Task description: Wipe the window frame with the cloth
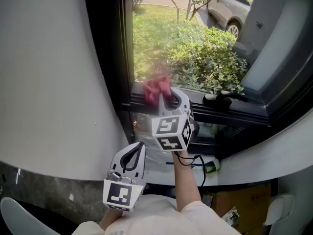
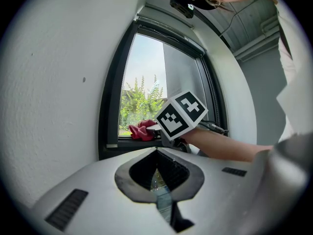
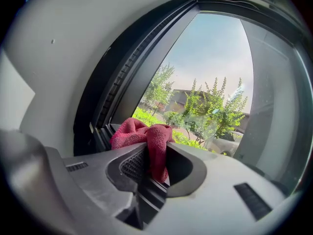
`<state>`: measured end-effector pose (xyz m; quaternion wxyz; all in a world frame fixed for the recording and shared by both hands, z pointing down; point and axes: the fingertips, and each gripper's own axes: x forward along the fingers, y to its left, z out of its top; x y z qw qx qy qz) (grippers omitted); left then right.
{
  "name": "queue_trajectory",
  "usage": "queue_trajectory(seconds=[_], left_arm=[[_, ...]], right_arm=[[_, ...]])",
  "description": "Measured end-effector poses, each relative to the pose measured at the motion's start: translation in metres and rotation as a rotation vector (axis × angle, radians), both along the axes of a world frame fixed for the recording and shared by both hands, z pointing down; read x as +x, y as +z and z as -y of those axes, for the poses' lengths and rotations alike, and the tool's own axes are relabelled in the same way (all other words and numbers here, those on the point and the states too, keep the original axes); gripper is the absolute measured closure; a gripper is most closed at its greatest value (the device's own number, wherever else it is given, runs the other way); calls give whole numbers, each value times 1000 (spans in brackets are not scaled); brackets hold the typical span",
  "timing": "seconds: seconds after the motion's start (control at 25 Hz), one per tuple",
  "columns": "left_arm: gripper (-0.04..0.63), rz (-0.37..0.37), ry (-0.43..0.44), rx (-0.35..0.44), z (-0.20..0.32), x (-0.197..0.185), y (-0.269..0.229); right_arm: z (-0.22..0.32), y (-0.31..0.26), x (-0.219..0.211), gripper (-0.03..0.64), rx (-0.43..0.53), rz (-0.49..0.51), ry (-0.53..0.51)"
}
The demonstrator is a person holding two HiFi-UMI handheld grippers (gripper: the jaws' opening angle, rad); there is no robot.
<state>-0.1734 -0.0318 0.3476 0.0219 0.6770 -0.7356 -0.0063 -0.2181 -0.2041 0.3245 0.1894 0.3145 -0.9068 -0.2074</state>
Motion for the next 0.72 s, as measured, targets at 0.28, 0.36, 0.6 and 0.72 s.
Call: queue_trajectory(seconds=[0.28,0.36,0.6,0.72], left_arm=[[588,3,9,-3,0,1,1],[588,0,8,2,0,1,0],[588,1,10,3,0,0,0],[588,2,11,2,0,1,0]], right_arm=[[3,0,5,526,-1,3,15],[3,0,5,526,-1,1,16],[3,1,6,526,-3,-1,17],[4,0,7,526,-2,-2,19]])
